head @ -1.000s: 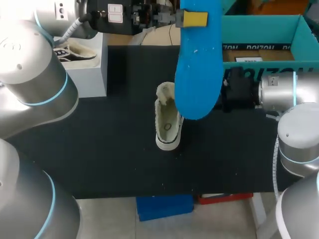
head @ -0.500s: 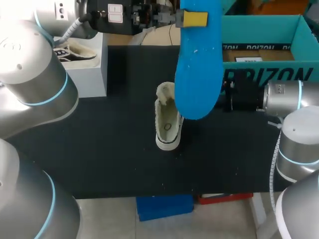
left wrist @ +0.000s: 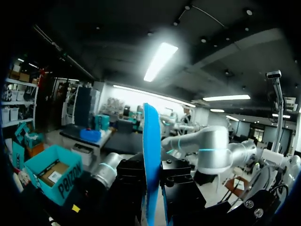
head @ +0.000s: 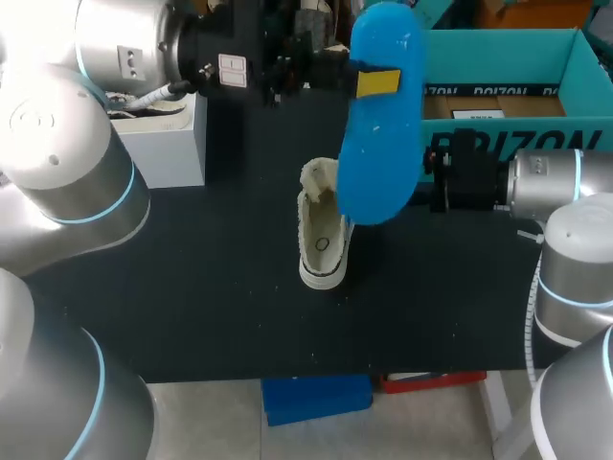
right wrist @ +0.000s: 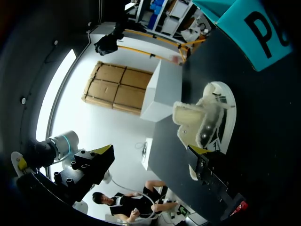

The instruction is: Take the shoe out of the shoebox, open the shoe tongue, remove and reinsert the insole, then place the shoe into the shoebox

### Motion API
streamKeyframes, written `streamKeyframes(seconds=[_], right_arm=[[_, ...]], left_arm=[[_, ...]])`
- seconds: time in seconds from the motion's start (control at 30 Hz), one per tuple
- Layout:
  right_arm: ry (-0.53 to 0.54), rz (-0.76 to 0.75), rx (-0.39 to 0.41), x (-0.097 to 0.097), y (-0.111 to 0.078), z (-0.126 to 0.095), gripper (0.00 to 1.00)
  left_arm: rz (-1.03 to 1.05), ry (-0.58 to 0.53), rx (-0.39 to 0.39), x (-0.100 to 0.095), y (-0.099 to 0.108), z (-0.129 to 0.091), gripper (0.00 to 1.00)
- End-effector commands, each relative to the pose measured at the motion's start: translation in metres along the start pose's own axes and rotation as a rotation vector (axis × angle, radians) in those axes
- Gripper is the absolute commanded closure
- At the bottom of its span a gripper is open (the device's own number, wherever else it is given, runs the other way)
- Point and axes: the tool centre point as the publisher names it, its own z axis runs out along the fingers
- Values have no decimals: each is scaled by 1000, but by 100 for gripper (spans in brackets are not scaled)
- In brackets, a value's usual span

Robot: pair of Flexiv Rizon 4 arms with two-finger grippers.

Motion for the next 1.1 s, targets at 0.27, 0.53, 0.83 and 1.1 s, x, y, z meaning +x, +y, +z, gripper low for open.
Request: streamKeyframes(seconds=[0.27,0.53,0.83,1.1], right_arm=[[-1,0,-4,0,-1,2,0],[-1,0,-4,0,-1,2,0],[-1,0,-4,0,-1,2,0],[-1,0,-4,0,-1,2,0]], left_arm=[[-78,-20,60,5,49,-17,100],[-78,-20,60,5,49,-17,100],[-78,-20,60,5,49,-17,100],[127,-38,139,25,107,-23,100]])
